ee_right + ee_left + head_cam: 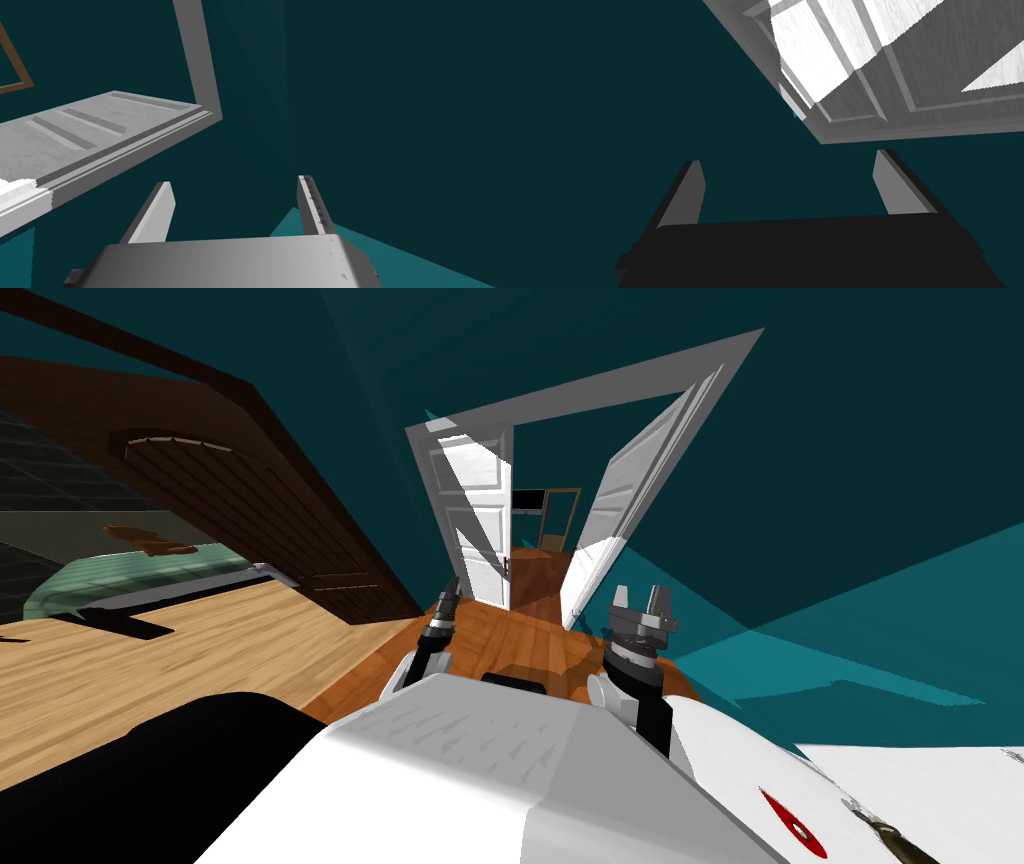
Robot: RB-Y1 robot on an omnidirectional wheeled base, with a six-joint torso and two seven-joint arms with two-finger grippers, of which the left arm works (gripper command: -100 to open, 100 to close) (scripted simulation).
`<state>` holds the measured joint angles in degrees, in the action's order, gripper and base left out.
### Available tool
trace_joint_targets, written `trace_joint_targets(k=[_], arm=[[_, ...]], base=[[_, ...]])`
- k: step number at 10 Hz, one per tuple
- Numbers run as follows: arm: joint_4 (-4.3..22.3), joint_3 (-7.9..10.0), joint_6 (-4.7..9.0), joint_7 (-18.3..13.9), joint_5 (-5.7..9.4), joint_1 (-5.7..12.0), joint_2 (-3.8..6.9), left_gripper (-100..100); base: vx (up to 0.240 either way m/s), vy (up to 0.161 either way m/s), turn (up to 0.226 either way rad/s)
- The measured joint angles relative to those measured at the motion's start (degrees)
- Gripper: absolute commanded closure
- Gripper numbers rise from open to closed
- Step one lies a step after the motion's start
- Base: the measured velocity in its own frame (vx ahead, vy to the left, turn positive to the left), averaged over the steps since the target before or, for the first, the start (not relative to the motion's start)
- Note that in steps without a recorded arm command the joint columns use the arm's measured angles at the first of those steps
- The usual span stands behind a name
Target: Push the door open
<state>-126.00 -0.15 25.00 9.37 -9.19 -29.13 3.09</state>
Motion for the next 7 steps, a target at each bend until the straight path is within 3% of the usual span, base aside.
trace_joint_targets(k=[6,7], arm=[[4.08,-0.81,-4.02,4.3,-9.6,1.63,0.88,-100],[4.63,-0.92,-4.18,4.77,-10.66,1.65,0.8,-100]], base=[[0.067,0.016,0.014],[0.039,0.009,0.015]])
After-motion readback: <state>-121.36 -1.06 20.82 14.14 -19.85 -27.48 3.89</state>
